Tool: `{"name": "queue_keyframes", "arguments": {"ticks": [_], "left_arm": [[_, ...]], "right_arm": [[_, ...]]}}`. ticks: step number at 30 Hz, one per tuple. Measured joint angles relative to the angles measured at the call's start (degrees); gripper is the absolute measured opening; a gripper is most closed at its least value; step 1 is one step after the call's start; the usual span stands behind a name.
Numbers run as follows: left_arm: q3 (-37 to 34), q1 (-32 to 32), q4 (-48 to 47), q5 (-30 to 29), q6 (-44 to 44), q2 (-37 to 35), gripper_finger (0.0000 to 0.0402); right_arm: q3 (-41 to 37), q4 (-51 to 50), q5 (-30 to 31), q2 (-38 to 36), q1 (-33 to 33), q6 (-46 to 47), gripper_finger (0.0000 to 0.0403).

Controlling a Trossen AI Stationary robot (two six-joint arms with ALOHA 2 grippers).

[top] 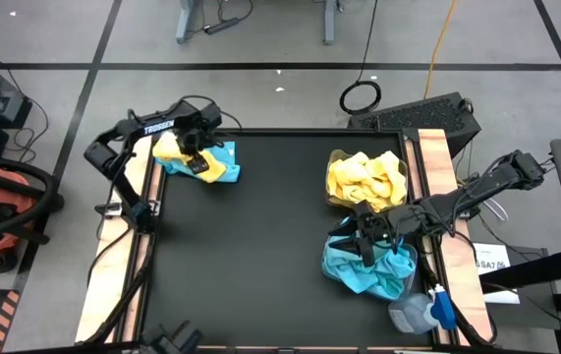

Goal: Sort microfiber towel by color & place in baskets
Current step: Put the yellow microfiber cloth into the top transparent bin

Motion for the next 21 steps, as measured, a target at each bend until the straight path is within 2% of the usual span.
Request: {"name": "queue_keyframes", "arguments": {"ticks": [3, 8, 9, 21], "left_arm": [[0.0, -0.2, 0.1, -0.5, -0.5, 0.5, 0.0202], [2.1, -0.6, -3.5, 0.0, -1.1, -0.4, 0.0041], [2.5, -0.6, -4.6, 0.3, -1.1, -0.7, 0.0021], [10.2, -1.9, -10.0, 2.1, -3.0, -9.7, 0.0003]], "right_arm": [[0.0, -0.1, 0.0, 0.0, 0.2, 0.9, 0.021], [0.0, 0.0, -0.1, 0.0, 0.7, 1.3, 0.021], [0.0, 0.0, -0.1, 0.0, 0.9, 1.3, 0.021], [0.0, -0.5, -1.9, -5.2, 0.9, 0.1, 0.021]]}}
